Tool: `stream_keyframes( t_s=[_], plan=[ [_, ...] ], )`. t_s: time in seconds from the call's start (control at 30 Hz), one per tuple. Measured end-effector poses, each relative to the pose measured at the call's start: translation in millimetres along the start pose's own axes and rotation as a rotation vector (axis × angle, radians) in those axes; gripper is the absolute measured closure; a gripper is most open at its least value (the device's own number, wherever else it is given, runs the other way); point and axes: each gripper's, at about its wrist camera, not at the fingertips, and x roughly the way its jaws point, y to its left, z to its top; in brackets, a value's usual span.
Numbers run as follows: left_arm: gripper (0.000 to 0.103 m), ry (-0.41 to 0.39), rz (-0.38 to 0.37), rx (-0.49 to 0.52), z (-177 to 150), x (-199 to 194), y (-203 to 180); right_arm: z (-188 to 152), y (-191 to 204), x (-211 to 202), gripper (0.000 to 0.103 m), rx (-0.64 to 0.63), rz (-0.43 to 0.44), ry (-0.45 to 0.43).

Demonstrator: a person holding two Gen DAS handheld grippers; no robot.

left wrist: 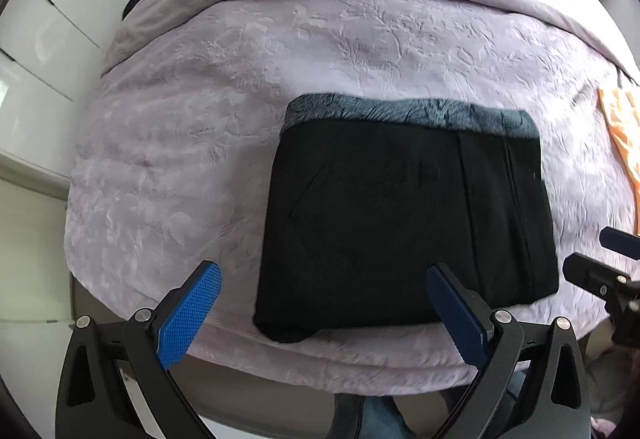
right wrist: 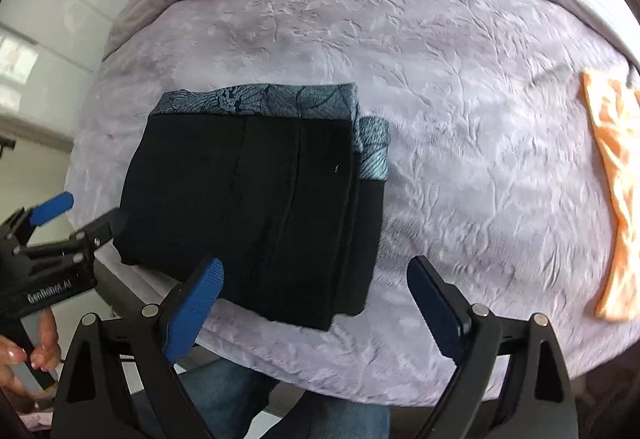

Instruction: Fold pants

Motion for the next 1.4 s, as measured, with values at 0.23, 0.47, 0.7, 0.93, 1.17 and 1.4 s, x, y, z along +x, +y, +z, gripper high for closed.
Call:
stream_keyframes(
  t_s=[0.23, 0.47, 0.7, 0.93, 1.17, 1.4],
  plan=[
    [0.000, 0.028, -0.026, 0.018, -33.2, 9.5, 26.9, -28.3, 20.0, 8.7, 0.008, 0.073, -0.056, 0.026],
    [0.000, 0.001, -0.042, 0.003, -43.3, 6.3, 34.3, -46.1, 35.1, 2.8, 0.008, 0.122, -0.107, -0.009],
    [0.000, -0.029, -0.039, 0.039, -43.8, -1.0, 23.8, -54.6, 48.7, -6.4, 0.008, 0.110, -0.134, -0.027],
    [0.000, -0.048, -0.046, 0.050, -43.7, -8.1, 18.7, -59.1, 55.1, -14.3, 0.008, 0.104, -0.144, -0.044],
    [0.000, -0.043, -0.045, 0.040, -44.8, -9.3, 18.0, -59.3, 54.1, -18.6, 0.008, 0.113, -0.150, -0.060],
    [0.000, -0.046, -0.044, 0.046, -44.8, -9.2, 18.9, -60.8, 54.7, -18.0, 0.008, 0.118, -0.145, -0.060]
  ],
)
